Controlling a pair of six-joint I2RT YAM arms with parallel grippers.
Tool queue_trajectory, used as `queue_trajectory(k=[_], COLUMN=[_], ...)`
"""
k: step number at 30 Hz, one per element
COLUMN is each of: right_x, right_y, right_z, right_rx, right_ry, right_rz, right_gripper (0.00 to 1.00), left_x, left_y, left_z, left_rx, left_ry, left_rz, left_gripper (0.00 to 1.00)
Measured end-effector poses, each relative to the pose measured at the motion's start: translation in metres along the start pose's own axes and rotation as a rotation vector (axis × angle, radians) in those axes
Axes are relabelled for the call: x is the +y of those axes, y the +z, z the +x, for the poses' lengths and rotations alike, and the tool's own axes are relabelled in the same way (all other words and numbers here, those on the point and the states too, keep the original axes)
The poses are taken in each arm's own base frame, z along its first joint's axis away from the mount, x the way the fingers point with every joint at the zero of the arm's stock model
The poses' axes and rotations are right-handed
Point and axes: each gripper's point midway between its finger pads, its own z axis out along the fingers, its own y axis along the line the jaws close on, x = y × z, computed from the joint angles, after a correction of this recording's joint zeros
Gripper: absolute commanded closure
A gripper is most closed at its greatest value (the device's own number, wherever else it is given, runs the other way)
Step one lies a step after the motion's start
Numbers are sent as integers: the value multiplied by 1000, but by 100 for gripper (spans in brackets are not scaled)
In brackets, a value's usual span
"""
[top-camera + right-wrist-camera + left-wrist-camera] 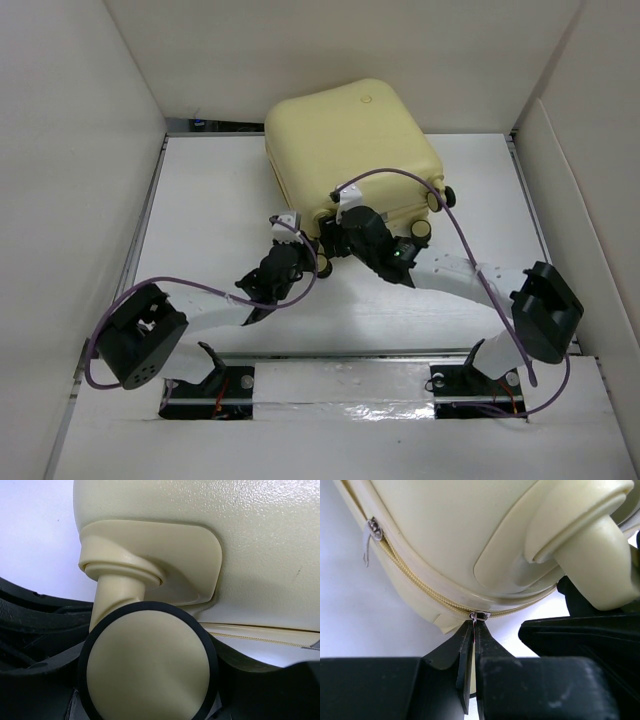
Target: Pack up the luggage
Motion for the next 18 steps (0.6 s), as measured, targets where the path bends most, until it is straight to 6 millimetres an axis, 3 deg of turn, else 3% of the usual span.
queue_trajectory(k=[11,12,15,18], right_x=[-10,-13,-29,-31], right_y=[-31,-36,-56,-66], right_z=[11,12,22,24], right_rx=[-25,-28,-12,-5], right_ry=[-26,-27,-44,-54], right_rz=[-46,-45,-11,-24], right_gripper=[100,100,100,100], left_x=[-17,-16,17,11], left_y=[-16,-18,-16,-24], left_z=[9,9,-6,-4], left_rx=[83,87,48,70], left_ry=[-61,-62,-75,-89], left_rz=[68,66,-58,-24], left_gripper=[100,100,100,100])
